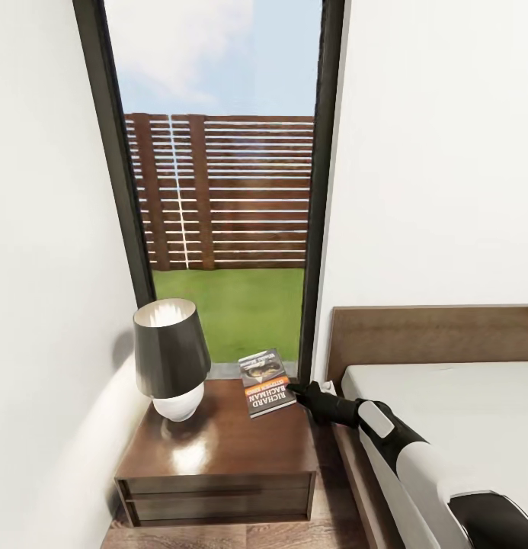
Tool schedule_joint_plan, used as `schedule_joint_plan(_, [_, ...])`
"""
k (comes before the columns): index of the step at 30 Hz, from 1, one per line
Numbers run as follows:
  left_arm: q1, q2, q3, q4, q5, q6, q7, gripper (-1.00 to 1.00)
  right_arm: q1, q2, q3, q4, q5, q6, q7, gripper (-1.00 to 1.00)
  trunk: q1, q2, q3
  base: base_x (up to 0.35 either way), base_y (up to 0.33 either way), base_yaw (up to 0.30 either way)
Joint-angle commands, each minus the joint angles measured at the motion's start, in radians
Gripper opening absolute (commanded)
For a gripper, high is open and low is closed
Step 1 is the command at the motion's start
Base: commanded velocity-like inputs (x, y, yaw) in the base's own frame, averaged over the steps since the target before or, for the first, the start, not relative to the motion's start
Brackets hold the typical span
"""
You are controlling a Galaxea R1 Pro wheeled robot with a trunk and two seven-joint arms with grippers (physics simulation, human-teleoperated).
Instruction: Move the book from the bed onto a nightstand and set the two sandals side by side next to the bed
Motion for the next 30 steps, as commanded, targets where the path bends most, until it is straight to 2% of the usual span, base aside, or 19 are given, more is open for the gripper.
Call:
schedule_joint_plan(1, [-0.001,0.0,0.0,0.001,0.017,-0.008,-0.011,1.0,-0.001,-0.001,0.008,0.0,-0.006,0.0,0.003,-1.0,0.0,-0.001,-0.001,0.0,0.0,0.0])
schedule_joint_plan(5, [-0.001,0.001,-0.001,0.001,0.039,-0.027,-0.014,1.0,-0.001,-0.002,0.007,0.0,-0.006,-0.001,0.003,-1.0,0.0,-0.001,-0.001,0.0,0.0,0.0])
schedule_joint_plan(10, [0.0,0.001,-0.001,0.001,0.046,-0.033,-0.015,1.0,-0.001,-0.003,0.006,0.0,-0.006,-0.001,0.004,-1.0,0.0,-0.001,-0.001,0.0,0.0,0.0])
schedule_joint_plan(30, [0.0,0.002,-0.001,0.001,0.05,-0.034,-0.014,1.0,-0.001,-0.005,0.005,0.0,-0.007,0.001,0.002,-1.0,0.077,-0.141,-0.064,0.0,0.0,0.0])
